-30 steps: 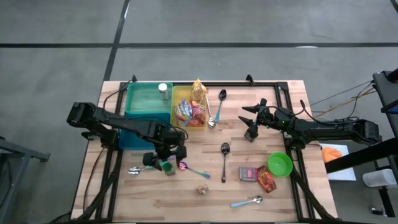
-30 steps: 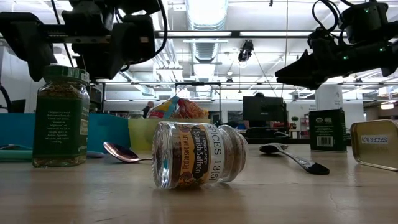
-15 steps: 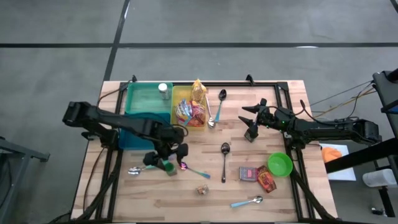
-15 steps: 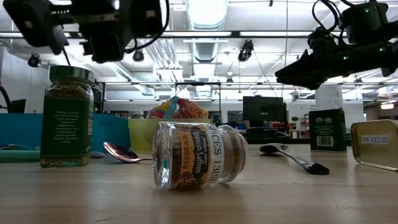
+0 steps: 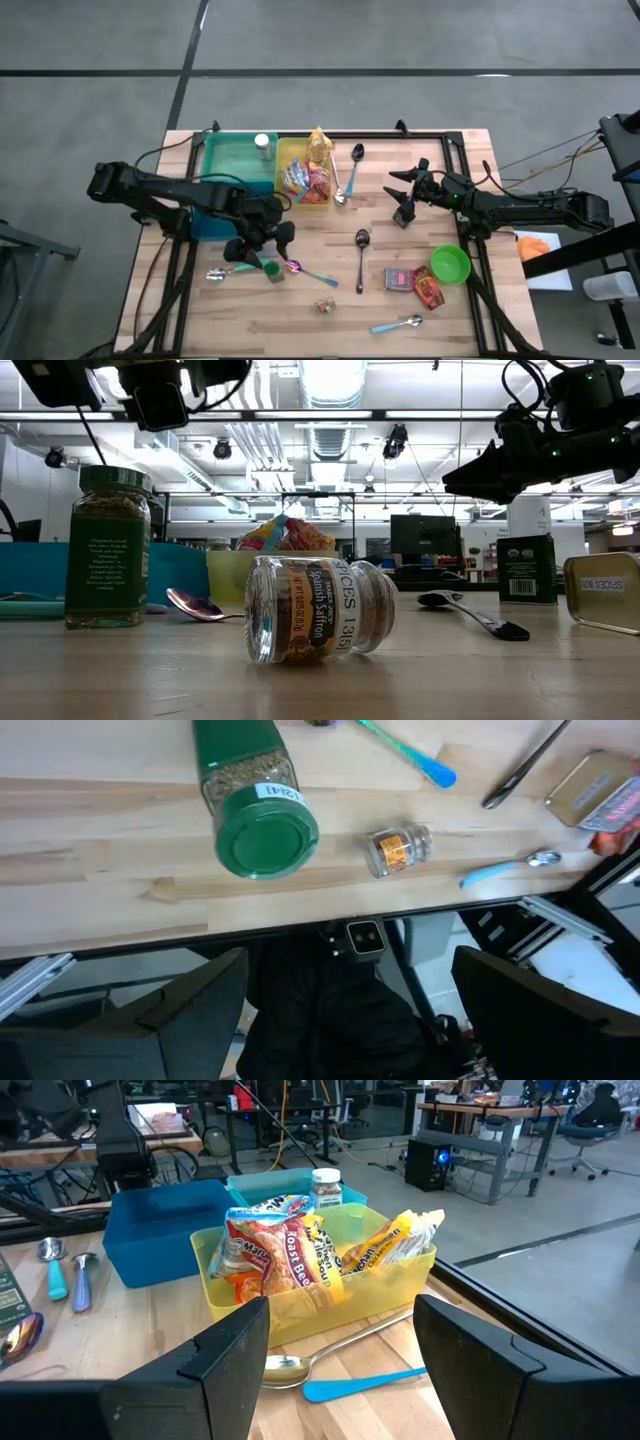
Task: Pick & Place Food Item
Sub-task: Put the green spice bottle into the green bin
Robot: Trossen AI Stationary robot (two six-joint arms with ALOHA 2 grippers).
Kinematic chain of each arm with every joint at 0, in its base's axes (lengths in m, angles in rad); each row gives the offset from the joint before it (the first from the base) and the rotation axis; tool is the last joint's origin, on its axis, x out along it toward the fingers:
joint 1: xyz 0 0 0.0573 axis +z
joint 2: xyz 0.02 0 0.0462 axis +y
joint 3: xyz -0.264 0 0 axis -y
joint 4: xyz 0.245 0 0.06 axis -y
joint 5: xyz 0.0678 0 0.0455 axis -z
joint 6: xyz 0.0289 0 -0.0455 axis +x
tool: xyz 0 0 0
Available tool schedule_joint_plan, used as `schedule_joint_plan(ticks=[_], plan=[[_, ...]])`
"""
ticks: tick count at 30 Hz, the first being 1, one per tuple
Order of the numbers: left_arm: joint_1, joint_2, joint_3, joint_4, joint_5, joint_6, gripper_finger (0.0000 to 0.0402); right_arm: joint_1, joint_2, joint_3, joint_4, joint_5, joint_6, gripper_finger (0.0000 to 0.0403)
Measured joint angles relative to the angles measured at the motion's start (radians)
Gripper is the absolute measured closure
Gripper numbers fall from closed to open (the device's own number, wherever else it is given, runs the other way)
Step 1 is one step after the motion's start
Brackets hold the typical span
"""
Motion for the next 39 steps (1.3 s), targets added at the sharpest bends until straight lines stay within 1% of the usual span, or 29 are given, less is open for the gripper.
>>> schedule_joint_plan(ticks=[4,10,13,16,26,32,37,39], plan=[[0.0,-0.046,0.0,-0.037,-0.057,0.0,0.005,0.0,0.0,0.0,0.0,0.0,0.001,0.0156],[-0.02,-0.095,0.0,-0.087,-0.169,0.011,0.0051,0.0,0.0,0.0,0.001,0.0,0.003,0.0156],[-0.04,-0.102,0.0,-0.106,-0.195,0.011,0.0051,0.0,0.0,0.0,0.001,0.0,0.003,0.0156],[-0.067,-0.102,0.0,-0.12,-0.215,0.011,0.0051,0.0,0.0,0.0,0.001,0.0,0.003,0.0156],[-0.194,-0.102,0.0,-0.147,-0.361,0.01,0.0051,0.0,0.0,0.0,0.001,0.0,0.003,0.0156],[-0.245,-0.102,0.0,-0.147,-0.502,0.01,0.0051,0.0,0.0,0.0,0.001,0.0,0.003,0.0156],[-0.257,-0.102,0.0,-0.139,-0.679,0.01,0.0051,0.0,0.0,0.0,0.001,0.0,0.003,0.0156],[-0.256,-0.102,0.0,-0.133,-0.702,0.01,0.0051,0.0,0.0,0.0,0.001,0.0,0.003,0.0156]])
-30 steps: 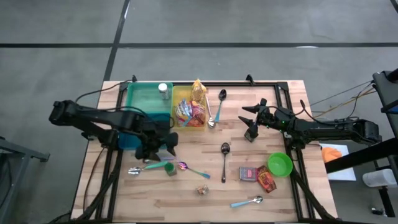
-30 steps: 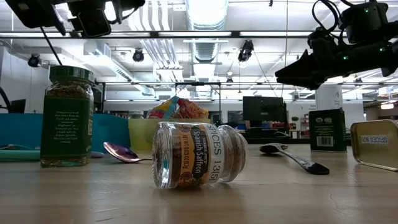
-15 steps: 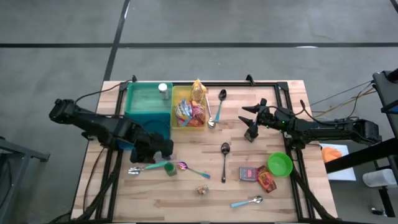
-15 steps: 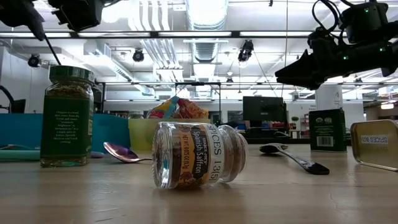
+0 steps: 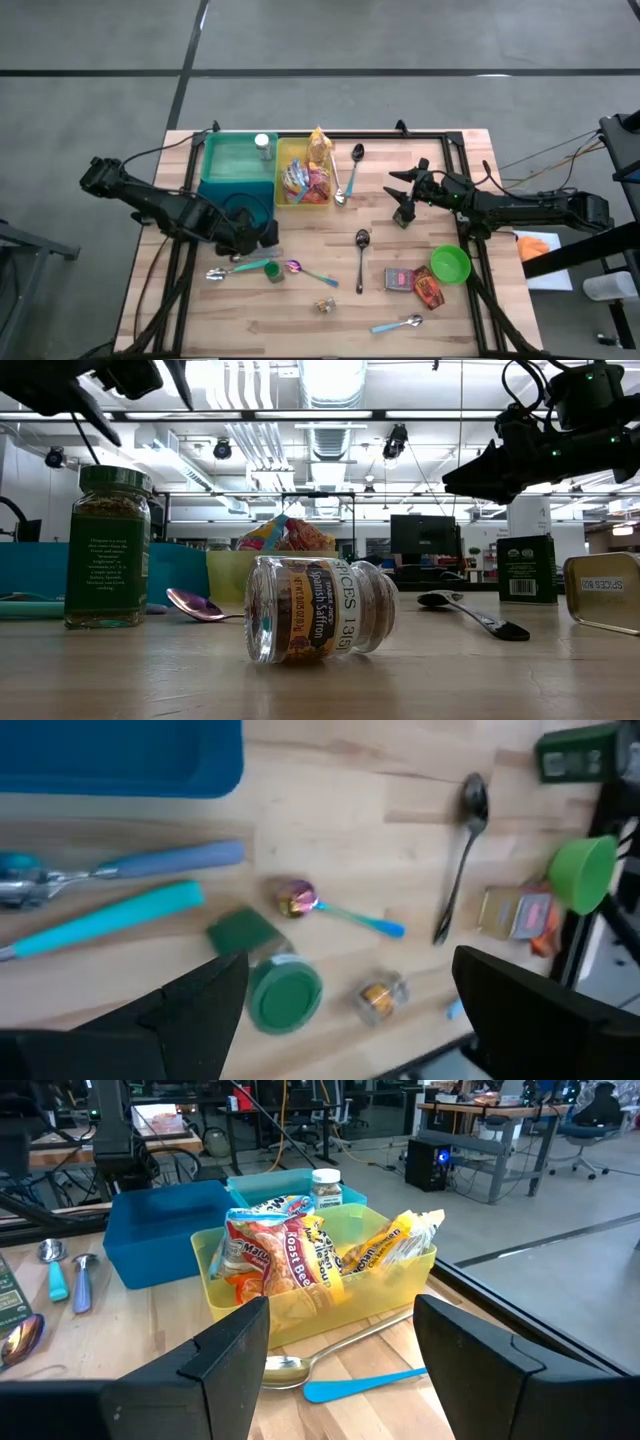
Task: Pick & Place Food Item
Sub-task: Put the green spice bottle into the green bin
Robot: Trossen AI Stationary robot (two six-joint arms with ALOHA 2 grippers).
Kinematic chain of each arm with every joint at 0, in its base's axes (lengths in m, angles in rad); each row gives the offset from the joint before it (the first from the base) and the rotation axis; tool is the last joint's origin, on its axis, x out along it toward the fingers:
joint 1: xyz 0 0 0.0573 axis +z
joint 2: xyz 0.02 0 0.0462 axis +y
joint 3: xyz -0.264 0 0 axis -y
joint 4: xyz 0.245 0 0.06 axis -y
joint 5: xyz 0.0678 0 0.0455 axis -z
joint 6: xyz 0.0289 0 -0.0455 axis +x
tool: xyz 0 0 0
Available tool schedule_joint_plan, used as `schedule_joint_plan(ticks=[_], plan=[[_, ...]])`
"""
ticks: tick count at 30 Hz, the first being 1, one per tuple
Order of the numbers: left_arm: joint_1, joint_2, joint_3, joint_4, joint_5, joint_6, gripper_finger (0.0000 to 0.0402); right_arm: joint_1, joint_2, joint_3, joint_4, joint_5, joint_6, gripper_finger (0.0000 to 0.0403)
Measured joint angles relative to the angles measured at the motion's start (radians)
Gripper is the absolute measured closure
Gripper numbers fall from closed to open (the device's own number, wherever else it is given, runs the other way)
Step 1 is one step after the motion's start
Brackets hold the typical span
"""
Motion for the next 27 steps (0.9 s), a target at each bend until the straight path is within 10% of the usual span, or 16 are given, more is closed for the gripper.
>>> schedule_joint_plan(ticks=[13,27], plan=[[-0.071,0.0,0.0,0.303,-0.248,0.178,0.005,0.0,0.0,0.0,0.0,0.0,0.0,0.0156],[-0.169,0.05,0.001,0.301,-0.211,-0.161,0.005,0.0,0.0,0.0,0.0,0.0,0.0,0.0156]])
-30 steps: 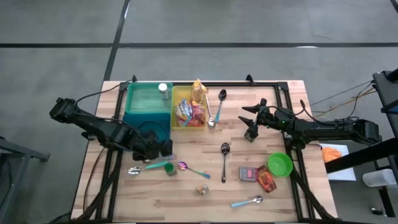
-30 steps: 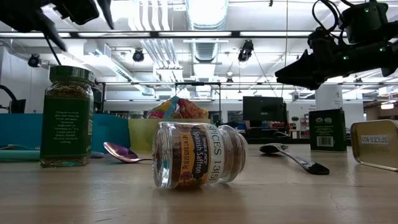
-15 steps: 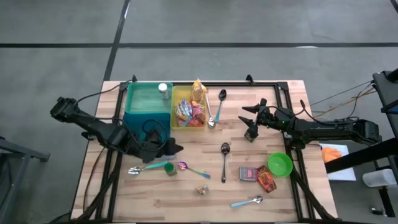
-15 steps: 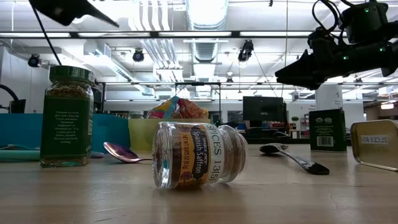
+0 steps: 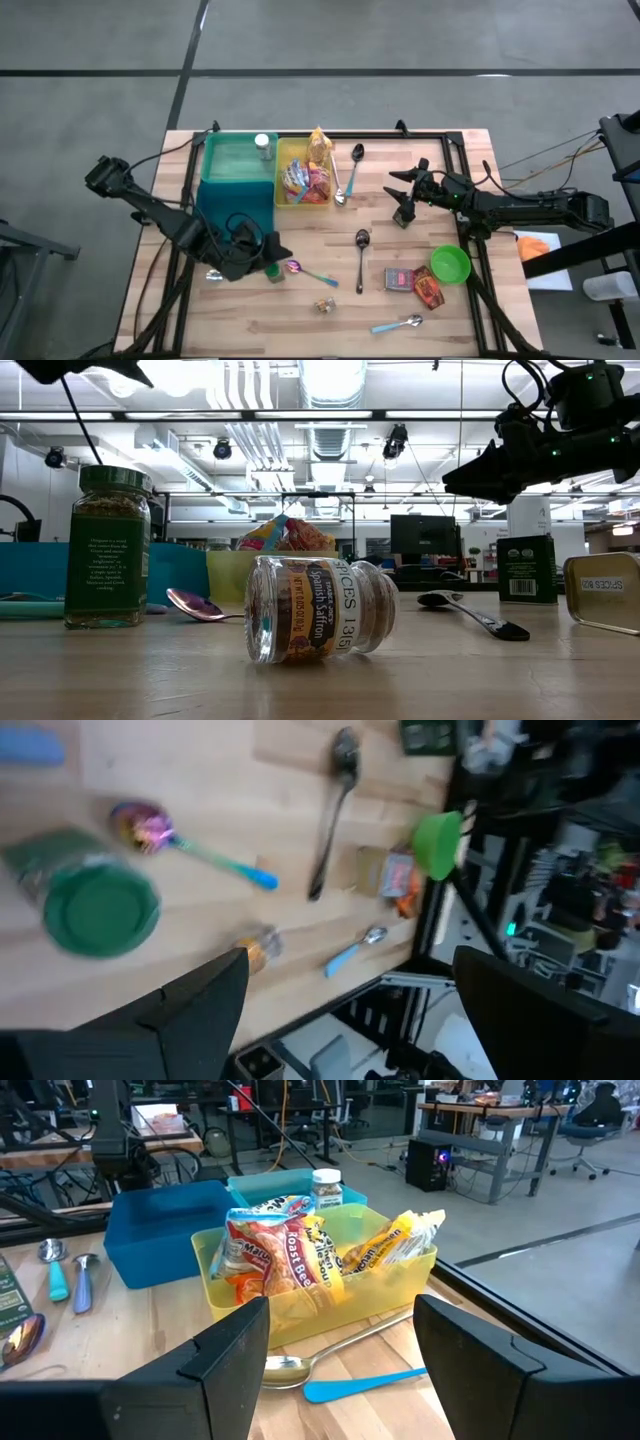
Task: Pick & Place Food Item
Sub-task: Put the green spice bottle into the green bin
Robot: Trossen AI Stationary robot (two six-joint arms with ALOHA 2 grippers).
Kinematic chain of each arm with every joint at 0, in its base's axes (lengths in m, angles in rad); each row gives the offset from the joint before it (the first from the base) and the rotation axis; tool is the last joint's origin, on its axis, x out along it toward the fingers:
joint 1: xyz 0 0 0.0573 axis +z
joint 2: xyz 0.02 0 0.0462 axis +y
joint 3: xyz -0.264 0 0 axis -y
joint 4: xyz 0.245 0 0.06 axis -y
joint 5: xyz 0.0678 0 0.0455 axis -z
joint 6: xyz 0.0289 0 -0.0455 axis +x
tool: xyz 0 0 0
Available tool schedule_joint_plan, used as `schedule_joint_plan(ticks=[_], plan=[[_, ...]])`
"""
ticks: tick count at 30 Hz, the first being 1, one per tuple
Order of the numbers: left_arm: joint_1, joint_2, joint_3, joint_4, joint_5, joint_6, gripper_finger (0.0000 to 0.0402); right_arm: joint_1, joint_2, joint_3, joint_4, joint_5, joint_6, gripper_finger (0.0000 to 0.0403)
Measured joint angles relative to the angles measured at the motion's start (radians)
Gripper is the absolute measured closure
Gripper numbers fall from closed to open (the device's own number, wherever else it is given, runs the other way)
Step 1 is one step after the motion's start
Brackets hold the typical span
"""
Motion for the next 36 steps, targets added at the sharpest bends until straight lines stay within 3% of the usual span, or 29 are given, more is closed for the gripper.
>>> schedule_joint_plan(ticks=[9,17,36], plan=[[-0.001,0.094,0.041,-0.023,0.144,-0.138,0.005,0.0,0.0,0.0,0.0,0.0,0.0,0.0156],[0.0,0.189,0.178,-0.262,0.273,-0.258,0.005,0.0,0.0,0.0,-0.001,0.0,0.0,0.0156],[0.033,0.276,0.194,-0.35,0.252,-0.316,0.005,0.0,0.0,0.0,0.0,0.0,0.0,0.0156]])
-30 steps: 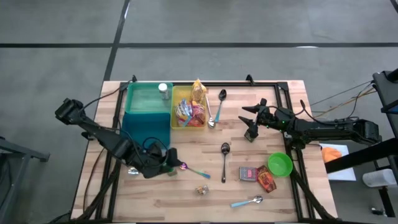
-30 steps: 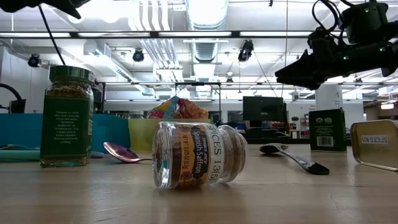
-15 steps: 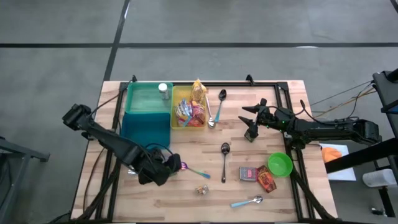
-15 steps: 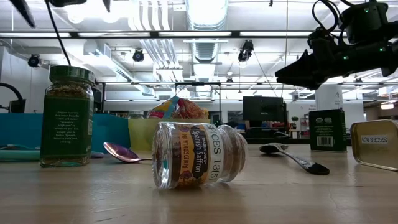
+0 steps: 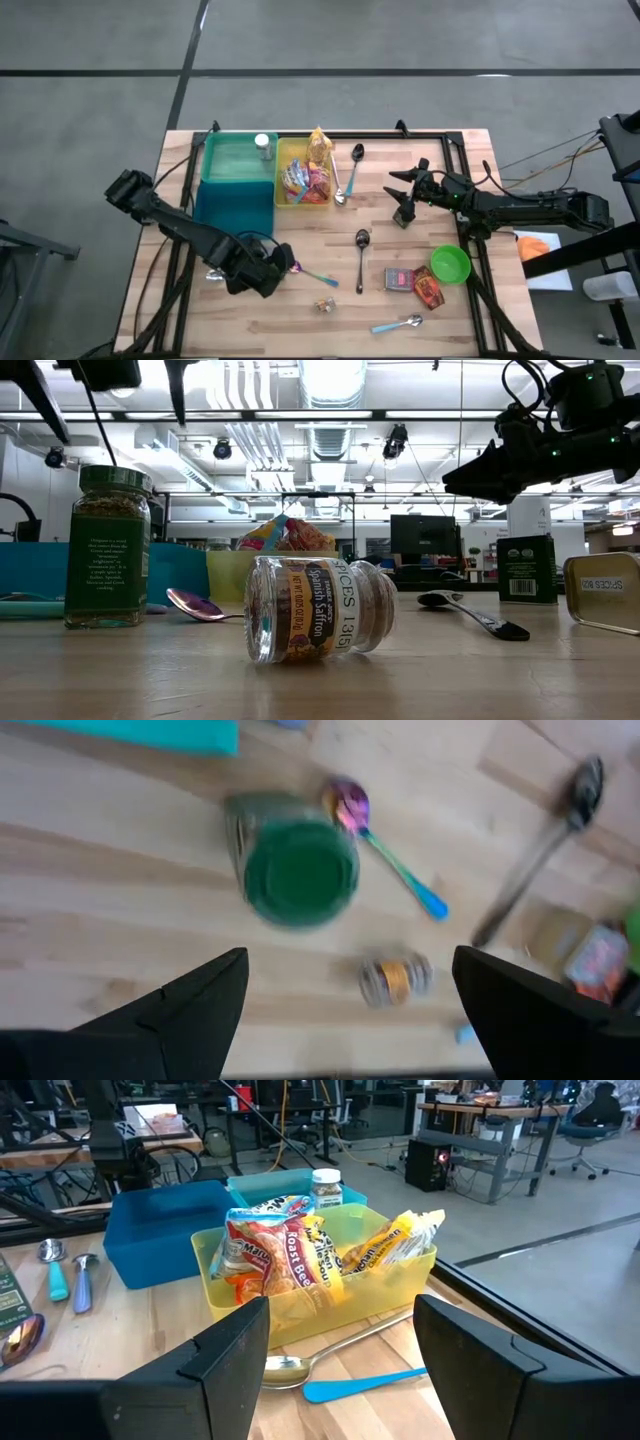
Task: Pick & Place Food Item
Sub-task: Put the green spice bottle into the green bin
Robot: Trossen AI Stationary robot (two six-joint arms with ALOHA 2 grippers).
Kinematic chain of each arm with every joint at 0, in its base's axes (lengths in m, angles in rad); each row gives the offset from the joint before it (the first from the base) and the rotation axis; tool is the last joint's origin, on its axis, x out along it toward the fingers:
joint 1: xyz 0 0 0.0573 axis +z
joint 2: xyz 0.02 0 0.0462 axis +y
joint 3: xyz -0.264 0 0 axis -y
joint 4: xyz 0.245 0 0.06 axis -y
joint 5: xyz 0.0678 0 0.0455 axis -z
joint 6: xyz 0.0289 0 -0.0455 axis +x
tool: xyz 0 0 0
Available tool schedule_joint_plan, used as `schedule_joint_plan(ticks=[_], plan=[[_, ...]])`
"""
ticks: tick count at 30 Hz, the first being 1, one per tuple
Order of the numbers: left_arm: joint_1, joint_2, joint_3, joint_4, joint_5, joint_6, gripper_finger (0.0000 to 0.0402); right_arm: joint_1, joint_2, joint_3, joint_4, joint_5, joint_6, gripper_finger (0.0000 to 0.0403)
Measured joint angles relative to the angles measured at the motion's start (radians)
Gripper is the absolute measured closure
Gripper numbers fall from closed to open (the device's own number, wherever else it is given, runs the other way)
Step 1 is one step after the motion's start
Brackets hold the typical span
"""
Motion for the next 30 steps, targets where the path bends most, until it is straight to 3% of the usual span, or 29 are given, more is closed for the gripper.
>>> schedule_joint_plan(ticks=[7,30], plan=[[0.046,0.03,0.0,-0.016,0.083,-0.007,0.005,0.0,0.0,0.0,0.0,0.0,0.0,0.0156],[0.099,0.106,-0.037,0.017,0.185,0.008,0.0051,0.0,0.0,0.0,0.0,0.0,0.0,0.0156]])
